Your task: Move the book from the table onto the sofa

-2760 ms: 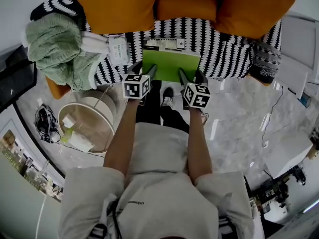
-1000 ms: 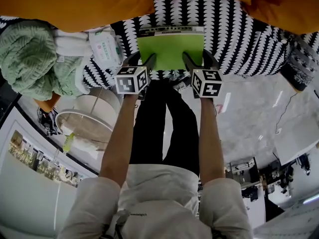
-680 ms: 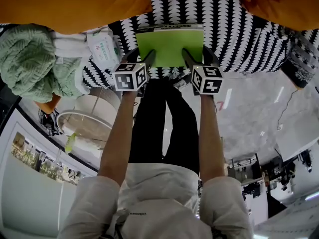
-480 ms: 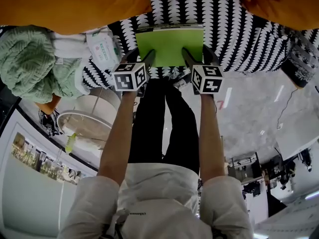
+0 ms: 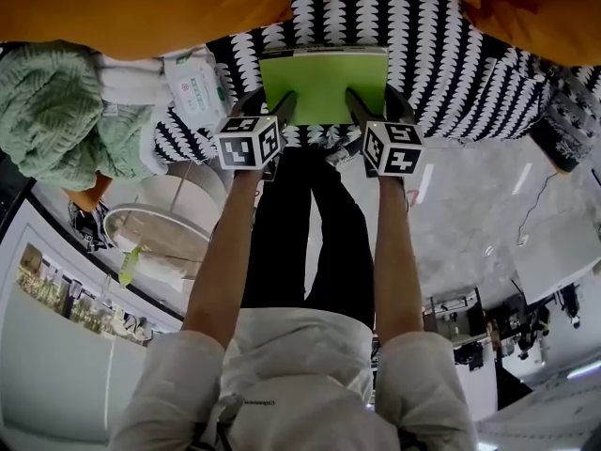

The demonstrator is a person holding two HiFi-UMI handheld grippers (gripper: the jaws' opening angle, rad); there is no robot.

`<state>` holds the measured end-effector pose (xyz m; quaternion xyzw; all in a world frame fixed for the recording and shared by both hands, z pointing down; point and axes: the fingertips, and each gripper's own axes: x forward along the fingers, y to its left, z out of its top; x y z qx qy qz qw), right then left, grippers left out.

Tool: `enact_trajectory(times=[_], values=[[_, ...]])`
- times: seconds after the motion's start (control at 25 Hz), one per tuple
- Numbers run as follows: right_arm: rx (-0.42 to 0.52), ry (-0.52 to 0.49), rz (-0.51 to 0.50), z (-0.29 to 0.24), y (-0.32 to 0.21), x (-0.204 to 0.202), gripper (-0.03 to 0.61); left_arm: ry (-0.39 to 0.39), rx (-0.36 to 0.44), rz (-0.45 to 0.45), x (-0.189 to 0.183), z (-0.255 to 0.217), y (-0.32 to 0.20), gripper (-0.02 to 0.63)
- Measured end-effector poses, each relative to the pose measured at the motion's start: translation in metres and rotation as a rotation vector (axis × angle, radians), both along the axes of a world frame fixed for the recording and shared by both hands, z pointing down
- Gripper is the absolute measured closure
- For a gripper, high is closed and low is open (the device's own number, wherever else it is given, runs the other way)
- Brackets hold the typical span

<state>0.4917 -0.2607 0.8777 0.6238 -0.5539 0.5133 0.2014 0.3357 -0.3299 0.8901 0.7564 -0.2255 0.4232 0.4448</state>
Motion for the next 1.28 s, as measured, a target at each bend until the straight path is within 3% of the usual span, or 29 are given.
enact_trajectory(times=[0.6,0.84,1.0,1.28], values=[[0.048,0.048,-0.019,-0.002,-0.003,0.001,0.268,0.027,0.037,-0.005,0.001,-0.002,-0.002,0.367],[0.099,0.108,-0.035,-0.012,-0.004,0.003,0.27,0.041,0.109,0.033,0.001,-0.008,-0.003,0.368],[0.126,0.143,-0.036,-0.023,0.001,0.006,0.27,0.003,0.179,0.071,-0.002,-0.016,-0.003,0.38],[0.158,0.181,-0.064,-0.053,0.02,0.0,0.27,-0.001,0.267,0.052,-0.017,-0.046,0.011,0.38]])
